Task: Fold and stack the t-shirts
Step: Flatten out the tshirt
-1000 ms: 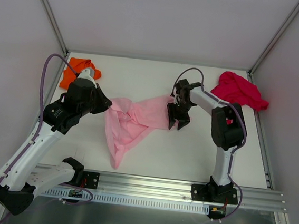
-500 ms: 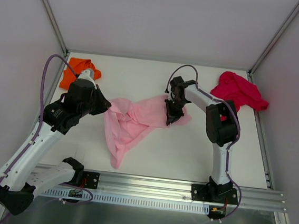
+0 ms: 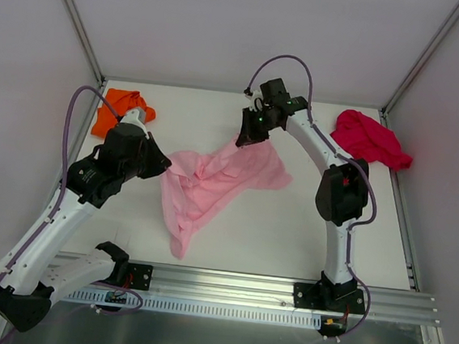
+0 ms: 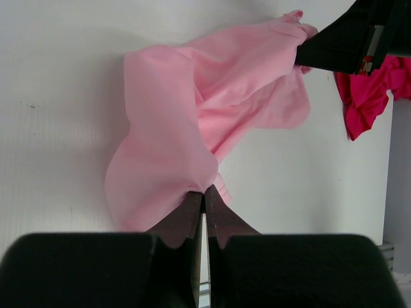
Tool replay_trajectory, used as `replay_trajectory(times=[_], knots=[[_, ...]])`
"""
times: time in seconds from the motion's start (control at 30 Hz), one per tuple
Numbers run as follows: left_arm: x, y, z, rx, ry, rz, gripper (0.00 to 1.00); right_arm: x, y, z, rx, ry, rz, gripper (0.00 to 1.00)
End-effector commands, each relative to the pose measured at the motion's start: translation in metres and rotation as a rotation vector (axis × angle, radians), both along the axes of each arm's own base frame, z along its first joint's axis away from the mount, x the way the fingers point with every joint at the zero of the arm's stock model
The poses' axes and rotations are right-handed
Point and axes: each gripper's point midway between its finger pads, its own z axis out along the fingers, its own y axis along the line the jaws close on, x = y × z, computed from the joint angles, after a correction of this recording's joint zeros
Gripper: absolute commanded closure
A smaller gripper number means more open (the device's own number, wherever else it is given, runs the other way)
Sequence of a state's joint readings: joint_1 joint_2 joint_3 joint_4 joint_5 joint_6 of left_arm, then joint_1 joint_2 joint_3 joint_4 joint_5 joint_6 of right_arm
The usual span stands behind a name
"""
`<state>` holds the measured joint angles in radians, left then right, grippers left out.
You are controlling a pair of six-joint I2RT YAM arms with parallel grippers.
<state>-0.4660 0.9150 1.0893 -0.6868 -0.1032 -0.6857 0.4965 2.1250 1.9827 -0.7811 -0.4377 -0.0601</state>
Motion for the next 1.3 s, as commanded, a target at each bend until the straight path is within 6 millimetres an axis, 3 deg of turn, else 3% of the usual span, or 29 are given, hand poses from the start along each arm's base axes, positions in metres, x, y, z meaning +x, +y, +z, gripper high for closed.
replay_trajectory(times=[0.0,0.03,0.07,0.1,0.13,0.17,0.2,0.3,0.37,0.4,0.43,0.53,0.67,0.8,0.93,1.03,1.07,1.13,1.27], knots=[[-0.004,-0.004,0.008,-0.009,-0.036,-0.036,1.0,0.015,0.023,0.038,0.13,-0.084,-0.005,0.99],[-0.005,-0.002,0.008,-0.007,-0.034,-0.033,1.0,0.018,0.025,0.037,0.135,-0.093,-0.004,0.98],[-0.006,-0.002,0.007,-0.004,-0.033,-0.035,1.0,0.018,0.029,0.026,0.138,-0.058,-0.008,0.78],[-0.006,-0.001,0.008,-0.006,-0.034,-0.032,1.0,0.019,0.032,0.021,0.128,-0.056,-0.002,0.34],[-0.007,-0.002,0.008,-0.007,-0.034,-0.033,1.0,0.022,0.029,0.008,0.072,-0.074,0.004,0.14],[-0.007,-0.001,0.009,-0.009,-0.035,-0.03,1.0,0.017,0.026,-0.004,0.033,-0.048,0.021,0.05],[-0.007,-0.001,0.01,-0.01,-0.036,-0.032,1.0,0.015,0.027,-0.02,0.001,-0.034,0.052,0.03],[-0.009,0.0,0.01,-0.007,-0.034,-0.026,1.0,0.001,0.017,-0.036,-0.033,-0.015,0.046,0.03],[-0.009,0.0,0.008,-0.009,-0.027,-0.024,1.0,-0.004,0.01,-0.035,-0.051,-0.037,0.041,0.03],[-0.009,-0.001,0.008,-0.017,-0.025,-0.024,1.0,-0.009,0.004,-0.027,-0.064,-0.059,0.038,0.03],[-0.008,-0.002,0.007,-0.02,-0.024,-0.026,1.0,-0.013,-0.01,-0.036,-0.126,-0.055,0.014,0.04],[-0.006,-0.008,0.006,-0.032,-0.02,-0.036,1.0,-0.041,-0.047,-0.039,-0.239,-0.043,-0.037,0.07],[-0.002,-0.011,0.005,-0.037,-0.027,-0.038,1.0,-0.073,-0.064,-0.044,-0.224,-0.035,-0.045,0.07],[0.002,-0.019,0.003,-0.036,-0.023,-0.065,1.0,-0.08,-0.063,-0.055,-0.218,0.0,-0.04,0.1],[0.003,-0.019,0.004,-0.029,-0.027,-0.067,1.0,-0.074,-0.055,-0.049,-0.18,-0.019,-0.04,0.12],[0.001,-0.018,0.001,-0.028,-0.02,-0.065,1.0,-0.067,-0.043,-0.043,-0.135,-0.024,-0.021,0.15],[0.0,-0.017,0.002,-0.029,-0.021,-0.063,1.0,-0.064,-0.039,-0.049,-0.125,0.004,-0.023,0.18],[-0.001,-0.015,0.0,-0.025,-0.022,-0.058,1.0,-0.056,-0.02,-0.041,-0.036,0.007,-0.012,0.21],[-0.005,-0.012,0.002,-0.026,-0.027,-0.048,1.0,-0.044,0.003,-0.048,0.046,0.059,-0.022,0.34]])
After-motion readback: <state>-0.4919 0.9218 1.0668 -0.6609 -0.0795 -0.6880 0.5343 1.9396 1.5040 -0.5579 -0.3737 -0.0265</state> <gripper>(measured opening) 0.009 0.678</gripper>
